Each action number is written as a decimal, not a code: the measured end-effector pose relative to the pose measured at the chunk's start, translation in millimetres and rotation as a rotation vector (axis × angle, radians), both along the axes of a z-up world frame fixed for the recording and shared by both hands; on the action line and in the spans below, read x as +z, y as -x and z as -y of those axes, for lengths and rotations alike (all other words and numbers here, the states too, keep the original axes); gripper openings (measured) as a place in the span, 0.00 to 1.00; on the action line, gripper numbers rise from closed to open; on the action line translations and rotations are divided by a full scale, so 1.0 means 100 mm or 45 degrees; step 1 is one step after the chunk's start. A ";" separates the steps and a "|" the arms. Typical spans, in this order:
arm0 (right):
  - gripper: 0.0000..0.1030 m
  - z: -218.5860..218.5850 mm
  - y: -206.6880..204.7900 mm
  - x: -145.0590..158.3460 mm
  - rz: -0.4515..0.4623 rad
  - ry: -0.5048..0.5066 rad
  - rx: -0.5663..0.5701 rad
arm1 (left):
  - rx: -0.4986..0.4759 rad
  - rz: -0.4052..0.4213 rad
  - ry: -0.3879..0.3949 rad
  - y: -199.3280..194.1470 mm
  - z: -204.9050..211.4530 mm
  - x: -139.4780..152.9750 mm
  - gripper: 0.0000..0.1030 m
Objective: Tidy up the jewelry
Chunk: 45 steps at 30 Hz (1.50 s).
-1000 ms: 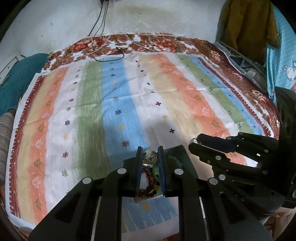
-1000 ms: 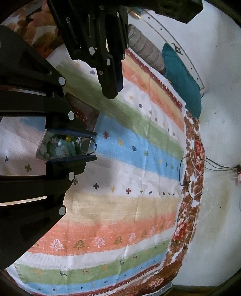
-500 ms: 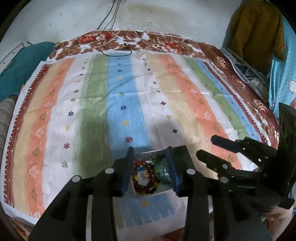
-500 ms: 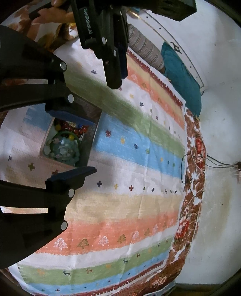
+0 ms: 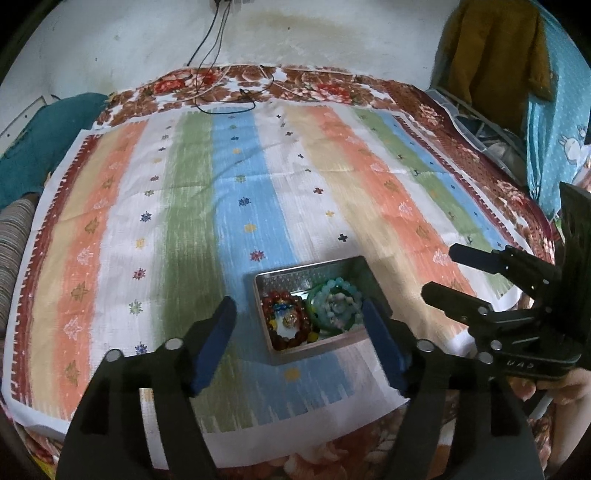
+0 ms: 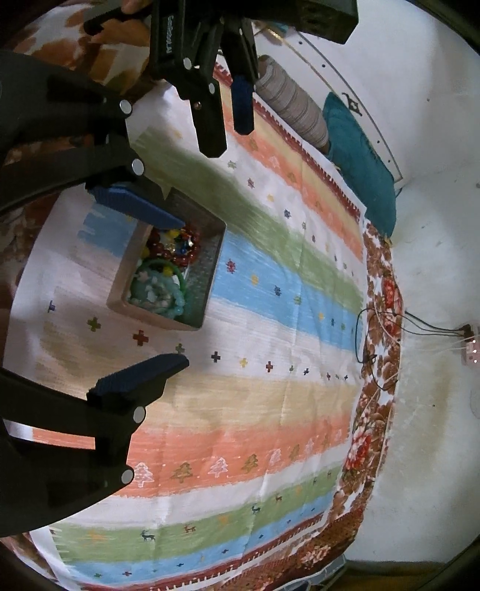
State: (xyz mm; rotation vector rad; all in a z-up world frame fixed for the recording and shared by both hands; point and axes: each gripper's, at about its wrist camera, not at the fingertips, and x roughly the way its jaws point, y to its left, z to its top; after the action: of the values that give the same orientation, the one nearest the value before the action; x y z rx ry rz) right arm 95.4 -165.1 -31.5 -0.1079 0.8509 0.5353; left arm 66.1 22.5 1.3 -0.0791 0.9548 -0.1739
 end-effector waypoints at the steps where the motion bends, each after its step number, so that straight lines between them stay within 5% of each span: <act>1: 0.72 0.01 0.02 0.00 0.002 -0.002 -0.001 | -0.003 0.007 -0.008 0.03 0.01 0.00 0.78; 10: 0.84 0.09 0.20 -0.02 0.028 0.003 0.001 | -0.031 0.057 -0.145 0.21 0.17 -0.02 0.92; 24: 0.93 0.19 0.40 0.07 0.091 -0.047 -0.039 | -0.018 0.151 -0.162 0.50 0.26 0.05 0.94; 45: 0.93 0.18 0.50 0.11 0.149 -0.036 -0.028 | 0.074 0.141 -0.119 0.52 0.13 0.09 0.94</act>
State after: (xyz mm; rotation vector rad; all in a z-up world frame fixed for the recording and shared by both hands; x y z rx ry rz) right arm 45.0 -182.8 -20.6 -0.1027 0.7291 0.5153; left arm 13.7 9.4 10.0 -0.0111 0.8476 -0.0793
